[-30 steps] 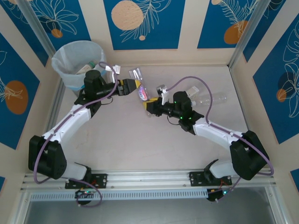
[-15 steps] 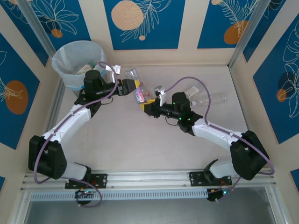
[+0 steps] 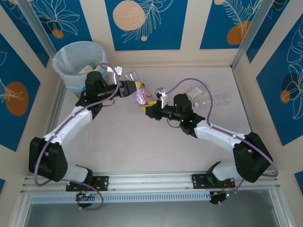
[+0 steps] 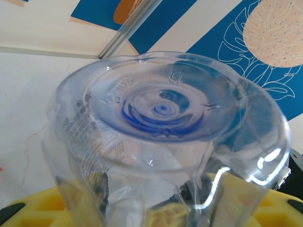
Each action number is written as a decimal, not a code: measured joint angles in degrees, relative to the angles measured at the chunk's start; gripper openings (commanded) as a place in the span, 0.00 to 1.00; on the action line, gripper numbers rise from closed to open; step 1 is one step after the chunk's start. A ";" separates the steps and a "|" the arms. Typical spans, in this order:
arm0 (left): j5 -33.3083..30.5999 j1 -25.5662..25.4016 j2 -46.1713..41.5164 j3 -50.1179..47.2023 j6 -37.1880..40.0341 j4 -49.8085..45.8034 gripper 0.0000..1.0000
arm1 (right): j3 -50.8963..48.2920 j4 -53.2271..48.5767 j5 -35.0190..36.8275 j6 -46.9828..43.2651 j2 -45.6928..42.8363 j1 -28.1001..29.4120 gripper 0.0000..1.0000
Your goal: Put the plastic bottles in the bin
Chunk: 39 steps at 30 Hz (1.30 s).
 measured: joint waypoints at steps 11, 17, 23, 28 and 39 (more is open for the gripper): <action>-1.27 -0.07 -0.85 0.00 1.33 -2.40 0.49 | 0.31 -0.87 0.92 0.11 0.00 0.04 0.50; -2.97 -0.09 -1.11 0.02 2.36 -3.72 0.49 | -0.26 -0.24 4.44 0.33 -0.15 -0.13 0.91; -3.61 -0.09 -1.44 0.04 3.50 -5.84 0.49 | -1.79 -0.22 8.52 -0.57 -2.99 -0.52 0.99; -4.48 -0.09 -1.46 0.83 4.52 -7.61 0.49 | -1.88 -0.66 10.08 -2.80 -6.08 -0.83 1.00; -9.94 -0.09 -2.97 7.41 11.02 -19.32 0.49 | -4.57 0.70 13.73 -4.72 -10.93 -1.09 0.99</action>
